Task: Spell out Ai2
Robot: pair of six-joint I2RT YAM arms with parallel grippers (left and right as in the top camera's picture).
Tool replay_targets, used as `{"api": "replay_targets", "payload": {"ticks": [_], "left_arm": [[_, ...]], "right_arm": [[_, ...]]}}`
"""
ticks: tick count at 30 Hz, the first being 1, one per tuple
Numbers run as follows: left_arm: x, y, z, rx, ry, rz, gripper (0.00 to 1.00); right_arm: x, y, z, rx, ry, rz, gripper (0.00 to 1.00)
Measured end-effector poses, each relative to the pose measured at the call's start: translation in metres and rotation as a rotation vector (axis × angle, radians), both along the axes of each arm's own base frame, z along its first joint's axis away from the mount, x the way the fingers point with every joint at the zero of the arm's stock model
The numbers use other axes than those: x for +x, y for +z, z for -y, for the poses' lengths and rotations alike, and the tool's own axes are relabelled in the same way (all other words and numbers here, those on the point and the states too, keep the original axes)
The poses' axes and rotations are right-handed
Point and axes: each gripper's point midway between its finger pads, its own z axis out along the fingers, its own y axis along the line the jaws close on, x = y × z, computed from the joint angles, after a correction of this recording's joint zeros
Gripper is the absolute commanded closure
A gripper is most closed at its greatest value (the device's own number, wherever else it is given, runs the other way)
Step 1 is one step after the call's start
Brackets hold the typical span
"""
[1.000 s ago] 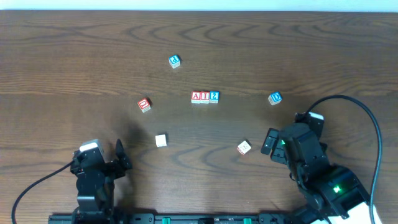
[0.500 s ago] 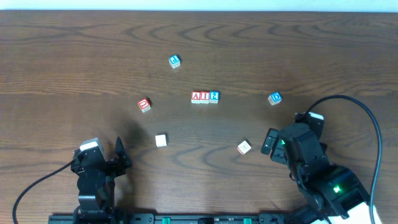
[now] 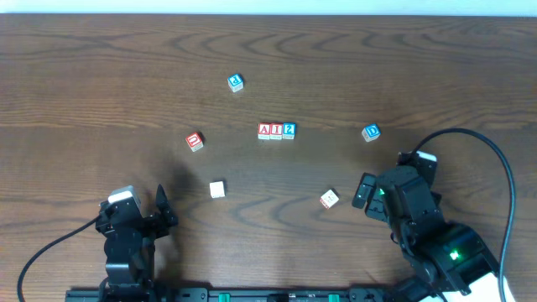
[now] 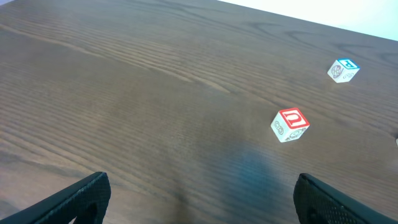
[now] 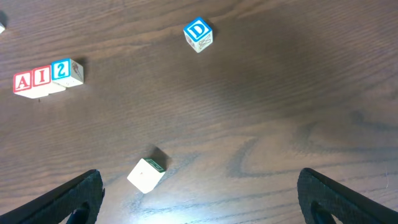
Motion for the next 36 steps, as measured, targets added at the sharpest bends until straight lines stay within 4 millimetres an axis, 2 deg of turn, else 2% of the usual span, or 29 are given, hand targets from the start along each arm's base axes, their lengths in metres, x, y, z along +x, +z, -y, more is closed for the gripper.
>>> {"api": "replay_targets", "payload": {"ticks": [21,25,29,32,36], "left_arm": [[0.0,0.0,0.0,0.0,0.0,0.0,0.05],[0.0,0.0,0.0,0.0,0.0,0.0,0.05],[0.0,0.0,0.0,0.0,0.0,0.0,0.05],[0.0,0.0,0.0,0.0,0.0,0.001,0.04],[0.0,0.0,0.0,0.001,0.001,0.001,0.04]], "right_arm": [[0.001,0.001,0.002,-0.011,-0.008,0.006,0.01],[0.013,0.014,0.02,-0.043,-0.086,0.091,0.01],[0.027,0.035,0.05,-0.043,-0.163,0.229,0.01],[0.031,0.04,0.058,-0.068,-0.103,0.306,0.01],[0.022,0.036,0.062,-0.148,0.03,0.388,0.01]]}}
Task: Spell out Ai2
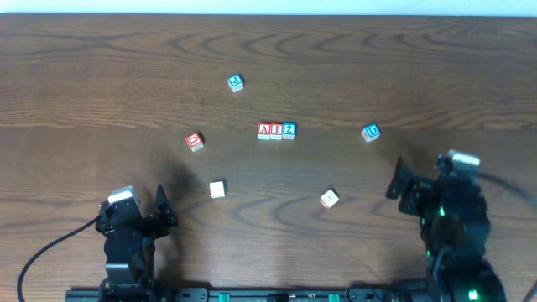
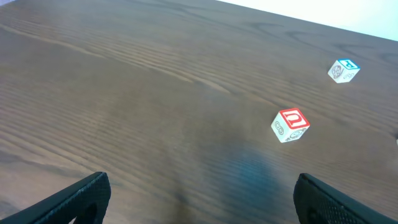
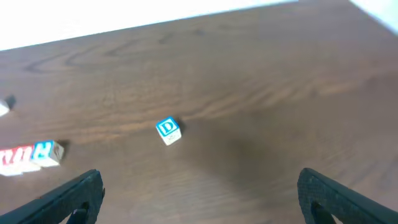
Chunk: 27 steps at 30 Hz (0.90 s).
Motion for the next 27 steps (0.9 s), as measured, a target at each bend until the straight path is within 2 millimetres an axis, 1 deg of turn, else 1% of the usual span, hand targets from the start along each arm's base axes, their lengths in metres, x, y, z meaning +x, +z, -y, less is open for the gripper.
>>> {"api": "replay_targets", "payload": {"ticks": [6,9,14,17,22,27], "left_arm": [[0.0,0.0,0.0,0.001,0.002,0.002,0.04],[0.0,0.0,0.0,0.001,0.002,0.001,0.04],[0.0,0.0,0.0,0.001,0.002,0.001,0.05],[0.0,0.0,0.0,0.001,0.002,0.001,0.05],[0.0,0.0,0.0,0.001,0.002,0.001,0.05],[0.0,0.0,0.0,0.001,0.002,0.001,0.05]], "right_arm": [[-0.021,-0.014,0.006,-0.084,0.042,0.086,0.01],[-0.027,-0.023,0.007,-0.098,0.044,0.115,0.01],[-0.033,-0.043,0.006,-0.108,0.056,0.125,0.01],[-0.035,-0.055,0.006,-0.11,0.062,0.1,0.01],[-0.037,-0.068,0.006,-0.111,0.066,0.054,0.01],[-0.041,-0.088,0.006,-0.111,0.069,-0.01,0.01]]}}
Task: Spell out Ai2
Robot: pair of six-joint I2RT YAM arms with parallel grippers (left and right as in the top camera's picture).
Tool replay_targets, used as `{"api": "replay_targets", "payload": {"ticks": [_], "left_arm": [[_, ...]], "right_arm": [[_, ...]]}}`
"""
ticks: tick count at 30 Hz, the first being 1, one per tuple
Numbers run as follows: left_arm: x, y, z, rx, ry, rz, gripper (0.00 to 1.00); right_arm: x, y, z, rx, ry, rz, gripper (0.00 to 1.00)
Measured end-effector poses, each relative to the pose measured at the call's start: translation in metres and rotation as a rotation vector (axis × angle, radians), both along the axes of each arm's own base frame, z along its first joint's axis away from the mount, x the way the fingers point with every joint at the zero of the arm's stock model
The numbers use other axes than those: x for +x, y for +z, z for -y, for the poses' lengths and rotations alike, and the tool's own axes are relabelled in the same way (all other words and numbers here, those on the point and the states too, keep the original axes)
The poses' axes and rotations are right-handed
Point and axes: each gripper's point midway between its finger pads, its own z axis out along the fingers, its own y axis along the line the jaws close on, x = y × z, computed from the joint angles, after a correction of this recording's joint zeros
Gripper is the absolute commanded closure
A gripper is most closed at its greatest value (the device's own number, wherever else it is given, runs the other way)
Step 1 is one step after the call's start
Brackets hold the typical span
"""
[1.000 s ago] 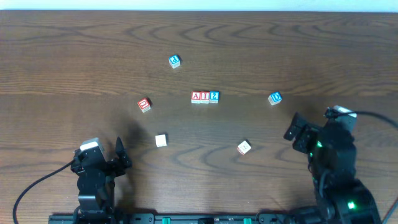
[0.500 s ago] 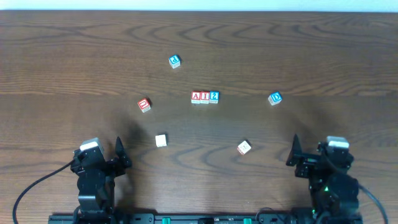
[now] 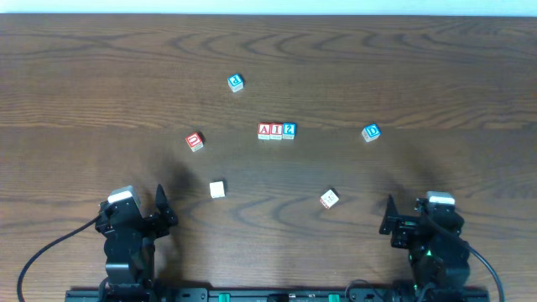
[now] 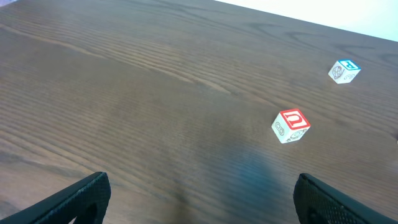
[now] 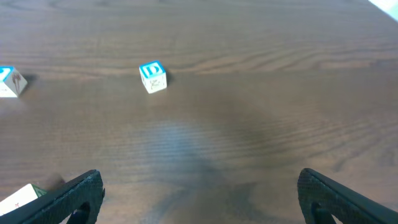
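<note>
Three blocks stand touching in a row mid-table: a red A block [image 3: 264, 130], a red I block [image 3: 276, 130] and a blue 2 block [image 3: 289, 130]. The 2 block [image 5: 9, 82] shows at the left edge of the right wrist view. My left gripper [image 3: 158, 207] sits open near the front left, nothing between its fingers [image 4: 74, 198]. My right gripper [image 3: 388, 216] sits open near the front right, also holding nothing, fingers [image 5: 339, 196] wide apart.
Loose blocks lie around: a blue D block [image 3: 371, 132], a red block [image 3: 195, 141], a blue block [image 3: 236, 82] further back, a white block [image 3: 217, 190] and a white block with green edge [image 3: 330, 199]. Cables trail off the front edge.
My right arm has drawn back toward the front edge and stands further right and lower in the overhead view. The left arm and all blocks stay where they were.
The A, I and 2 blocks stood in a row throughout. My right gripper was open near the white-green block, then further right by the D block's side, and now at the front right. The left arm never moved.
</note>
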Motion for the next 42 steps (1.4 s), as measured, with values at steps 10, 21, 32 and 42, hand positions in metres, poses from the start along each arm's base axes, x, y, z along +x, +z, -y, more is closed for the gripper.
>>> {"api": "replay_targets", "payload": {"ticks": [10,21,32,42], "left_arm": [[0.0,0.0,0.0,0.0,0.0,0.0,0.05],[0.0,0.0,0.0,0.0,0.0,0.0,0.05],[0.0,0.0,0.0,0.0,0.0,0.0,0.05],[0.0,0.0,0.0,0.0,0.0,0.0,0.05]], "right_arm": [[-0.002,-0.033,-0.001,-0.001,0.006,-0.08,0.01],[-0.002,-0.033,-0.001,-0.001,0.007,-0.082,0.01],[-0.002,-0.033,-0.001,-0.001,0.007,-0.082,0.01],[-0.002,-0.033,-0.001,-0.001,0.007,-0.081,0.01]]}}
